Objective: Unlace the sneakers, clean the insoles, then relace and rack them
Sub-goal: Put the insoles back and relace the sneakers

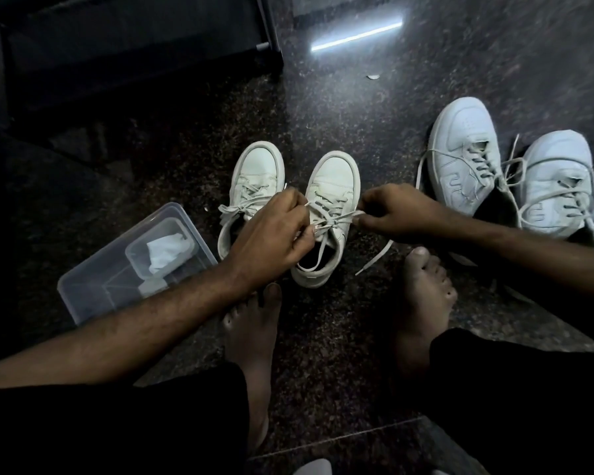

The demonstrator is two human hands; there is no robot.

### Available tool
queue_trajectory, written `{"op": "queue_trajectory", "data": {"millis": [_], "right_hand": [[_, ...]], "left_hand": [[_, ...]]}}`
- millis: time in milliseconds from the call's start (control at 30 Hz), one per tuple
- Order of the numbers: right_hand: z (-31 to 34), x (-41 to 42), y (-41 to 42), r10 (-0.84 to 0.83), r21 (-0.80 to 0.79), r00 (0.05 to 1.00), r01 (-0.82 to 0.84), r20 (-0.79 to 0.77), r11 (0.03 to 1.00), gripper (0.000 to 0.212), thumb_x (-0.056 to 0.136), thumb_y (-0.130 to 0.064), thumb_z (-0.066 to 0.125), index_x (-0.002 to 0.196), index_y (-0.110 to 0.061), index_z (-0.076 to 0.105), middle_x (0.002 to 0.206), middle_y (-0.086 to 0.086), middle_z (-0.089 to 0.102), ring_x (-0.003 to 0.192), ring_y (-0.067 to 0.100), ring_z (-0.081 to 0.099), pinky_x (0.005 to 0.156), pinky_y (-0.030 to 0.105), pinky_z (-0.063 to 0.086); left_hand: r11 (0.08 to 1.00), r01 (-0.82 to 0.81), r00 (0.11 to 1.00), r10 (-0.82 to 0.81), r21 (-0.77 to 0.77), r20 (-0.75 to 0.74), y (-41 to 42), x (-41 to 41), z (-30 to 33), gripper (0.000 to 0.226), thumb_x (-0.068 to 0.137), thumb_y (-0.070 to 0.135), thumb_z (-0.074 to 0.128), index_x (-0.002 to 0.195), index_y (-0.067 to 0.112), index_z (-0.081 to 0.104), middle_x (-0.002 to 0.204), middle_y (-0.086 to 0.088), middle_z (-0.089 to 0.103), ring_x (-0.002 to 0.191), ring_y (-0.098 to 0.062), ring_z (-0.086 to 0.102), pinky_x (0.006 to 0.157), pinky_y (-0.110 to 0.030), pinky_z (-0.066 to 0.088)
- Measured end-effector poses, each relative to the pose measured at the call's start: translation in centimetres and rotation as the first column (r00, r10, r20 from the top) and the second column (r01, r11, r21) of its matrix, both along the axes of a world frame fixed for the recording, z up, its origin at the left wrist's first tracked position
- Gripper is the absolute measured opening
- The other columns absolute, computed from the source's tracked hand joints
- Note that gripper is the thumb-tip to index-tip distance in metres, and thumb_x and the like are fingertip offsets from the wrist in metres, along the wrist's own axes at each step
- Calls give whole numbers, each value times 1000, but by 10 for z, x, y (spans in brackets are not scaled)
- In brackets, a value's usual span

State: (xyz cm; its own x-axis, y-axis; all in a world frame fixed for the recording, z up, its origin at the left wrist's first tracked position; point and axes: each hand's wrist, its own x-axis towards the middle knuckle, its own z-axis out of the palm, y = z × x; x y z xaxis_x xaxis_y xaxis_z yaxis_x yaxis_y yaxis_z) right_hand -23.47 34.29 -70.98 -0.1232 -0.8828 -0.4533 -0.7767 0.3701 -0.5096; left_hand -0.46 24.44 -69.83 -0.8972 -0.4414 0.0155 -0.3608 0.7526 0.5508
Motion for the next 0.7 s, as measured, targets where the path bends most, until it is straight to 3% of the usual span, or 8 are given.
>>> {"op": "queue_trajectory", "data": {"millis": [100, 200, 333, 500, 600, 700], "right_hand": [[7, -5, -2, 60, -2, 981, -61, -185, 998, 24, 89, -46, 57, 95, -25, 65, 83, -4, 64, 91, 25, 66, 74, 34, 51], [8, -5, -5, 65, 2, 967, -66, -247, 998, 23, 89, -47, 54, 96, -26, 63, 95, -2, 69, 97, 25, 65, 74, 34, 49], [3, -6, -2, -2, 14, 998, 3, -59, 1000, 13, 89, -37, 59, 85, -25, 60, 81, -3, 63, 88, 25, 65, 76, 34, 49], [4, -9, -1, -179, -14, 975, 183, 130, 983, 17, 94, -29, 58, 102, -19, 69, 91, 0, 72, 87, 17, 66, 83, 31, 50], [2, -6, -1, -170, -46, 979, 176, 109, 983, 21, 93, -21, 56, 112, -22, 63, 93, 0, 70, 84, 19, 65, 76, 27, 46], [-3, 9, 7, -59, -59, 995, 63, 76, 996, 38, 92, -22, 60, 128, -18, 48, 100, 7, 70, 89, 25, 66, 78, 30, 48]], "left_hand": [[1000, 7, 1000, -7, -19, 23, 0, -1, 1, 14, 93, 17, 59, 84, 8, 55, 103, -8, 52, 95, -19, 53, 74, -23, 36], [1000, -15, 999, 15, -7, 51, 0, 0, 1, 14, 93, 20, 58, 84, 10, 53, 103, -4, 51, 91, -17, 54, 66, -28, 40], [993, -116, 991, 113, 35, 74, -1, 3, -5, 19, 96, 30, 54, 86, 13, 53, 99, 1, 47, 84, -16, 54, 64, -39, 47], [977, -214, 974, 215, -21, 75, -5, 4, -3, 15, 91, 26, 58, 98, 12, 56, 101, -4, 50, 87, -21, 55, 76, -43, 47], [984, -147, 987, 153, -103, 55, -3, -2, 3, 32, 91, 38, 59, 111, 13, 60, 119, -8, 53, 104, -24, 55, 90, -43, 46], [984, 113, 990, -99, -138, 105, 3, -8, 3, 54, 90, 60, 55, 122, 16, 61, 134, -11, 51, 118, -26, 52, 96, -44, 44]]}}
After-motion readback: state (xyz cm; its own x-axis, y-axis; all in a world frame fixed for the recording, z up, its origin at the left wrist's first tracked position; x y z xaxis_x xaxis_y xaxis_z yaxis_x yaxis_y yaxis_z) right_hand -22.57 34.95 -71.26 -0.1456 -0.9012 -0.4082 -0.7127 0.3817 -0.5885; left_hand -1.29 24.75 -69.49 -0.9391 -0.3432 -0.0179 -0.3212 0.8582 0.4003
